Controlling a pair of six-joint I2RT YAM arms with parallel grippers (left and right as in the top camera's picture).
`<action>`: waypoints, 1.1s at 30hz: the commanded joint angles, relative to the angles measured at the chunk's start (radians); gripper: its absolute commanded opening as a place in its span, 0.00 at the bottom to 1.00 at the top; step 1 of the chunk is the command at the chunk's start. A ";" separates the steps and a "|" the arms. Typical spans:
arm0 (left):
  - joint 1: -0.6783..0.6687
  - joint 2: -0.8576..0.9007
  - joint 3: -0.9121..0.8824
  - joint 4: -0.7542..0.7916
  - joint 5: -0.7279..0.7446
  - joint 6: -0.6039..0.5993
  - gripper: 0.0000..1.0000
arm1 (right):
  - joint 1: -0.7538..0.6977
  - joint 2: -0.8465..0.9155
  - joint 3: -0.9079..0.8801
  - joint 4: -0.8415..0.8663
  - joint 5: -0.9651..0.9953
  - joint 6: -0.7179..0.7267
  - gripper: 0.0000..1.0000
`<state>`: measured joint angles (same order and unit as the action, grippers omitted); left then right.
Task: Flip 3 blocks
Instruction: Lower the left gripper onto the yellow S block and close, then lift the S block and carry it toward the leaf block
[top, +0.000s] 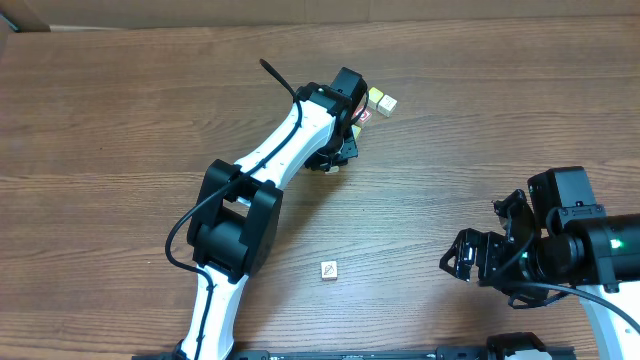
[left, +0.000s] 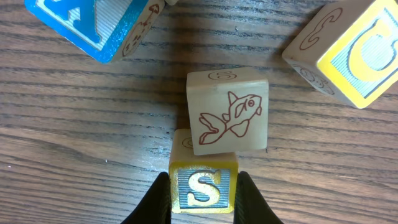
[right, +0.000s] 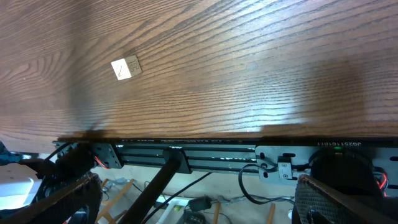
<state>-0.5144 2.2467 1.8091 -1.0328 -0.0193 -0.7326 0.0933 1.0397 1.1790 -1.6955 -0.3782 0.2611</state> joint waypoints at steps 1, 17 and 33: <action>0.010 0.016 0.017 -0.019 0.035 0.004 0.04 | 0.005 -0.008 0.020 0.002 -0.008 -0.007 1.00; 0.023 0.002 0.311 -0.359 0.035 0.083 0.04 | 0.005 -0.008 0.020 0.002 -0.008 -0.006 1.00; -0.114 -0.330 0.306 -0.549 -0.170 0.083 0.05 | 0.005 -0.008 0.020 0.002 -0.008 -0.006 1.00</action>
<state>-0.5751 1.9980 2.1029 -1.5478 -0.0887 -0.6472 0.0933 1.0397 1.1790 -1.6947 -0.3779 0.2611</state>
